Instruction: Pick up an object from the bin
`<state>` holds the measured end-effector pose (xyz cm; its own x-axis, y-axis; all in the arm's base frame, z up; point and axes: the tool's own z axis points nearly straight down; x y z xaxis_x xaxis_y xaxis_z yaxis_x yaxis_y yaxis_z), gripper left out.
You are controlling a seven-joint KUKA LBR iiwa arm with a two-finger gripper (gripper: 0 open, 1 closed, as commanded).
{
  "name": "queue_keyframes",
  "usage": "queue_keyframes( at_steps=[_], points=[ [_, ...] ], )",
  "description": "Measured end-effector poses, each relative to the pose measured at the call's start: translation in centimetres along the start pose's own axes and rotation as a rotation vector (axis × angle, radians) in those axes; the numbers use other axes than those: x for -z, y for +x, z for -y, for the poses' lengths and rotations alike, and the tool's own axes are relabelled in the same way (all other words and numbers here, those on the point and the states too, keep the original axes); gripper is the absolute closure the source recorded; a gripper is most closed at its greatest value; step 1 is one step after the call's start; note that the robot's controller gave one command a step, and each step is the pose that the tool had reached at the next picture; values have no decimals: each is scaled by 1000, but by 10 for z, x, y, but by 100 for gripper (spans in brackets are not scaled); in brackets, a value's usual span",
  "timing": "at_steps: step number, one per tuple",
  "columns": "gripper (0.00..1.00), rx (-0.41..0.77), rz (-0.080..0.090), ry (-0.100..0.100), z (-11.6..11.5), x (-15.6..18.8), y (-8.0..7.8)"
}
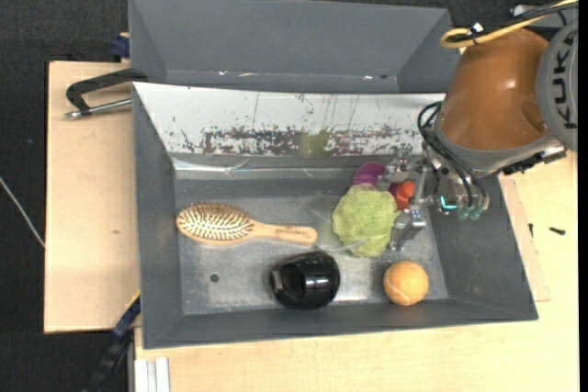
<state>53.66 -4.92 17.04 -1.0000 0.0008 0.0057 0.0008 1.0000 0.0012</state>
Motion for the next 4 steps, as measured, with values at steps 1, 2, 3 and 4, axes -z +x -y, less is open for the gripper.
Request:
queue_keyframes(
  at_steps=[1,2,3,4],
  points=[
    [100,2,8,1,0,4,-2],
    [100,2,8,1,0,4,-2],
    [100,12,9,1,-4,-12,27],
    [100,17,5,1,-6,-20,41]
  ],
)
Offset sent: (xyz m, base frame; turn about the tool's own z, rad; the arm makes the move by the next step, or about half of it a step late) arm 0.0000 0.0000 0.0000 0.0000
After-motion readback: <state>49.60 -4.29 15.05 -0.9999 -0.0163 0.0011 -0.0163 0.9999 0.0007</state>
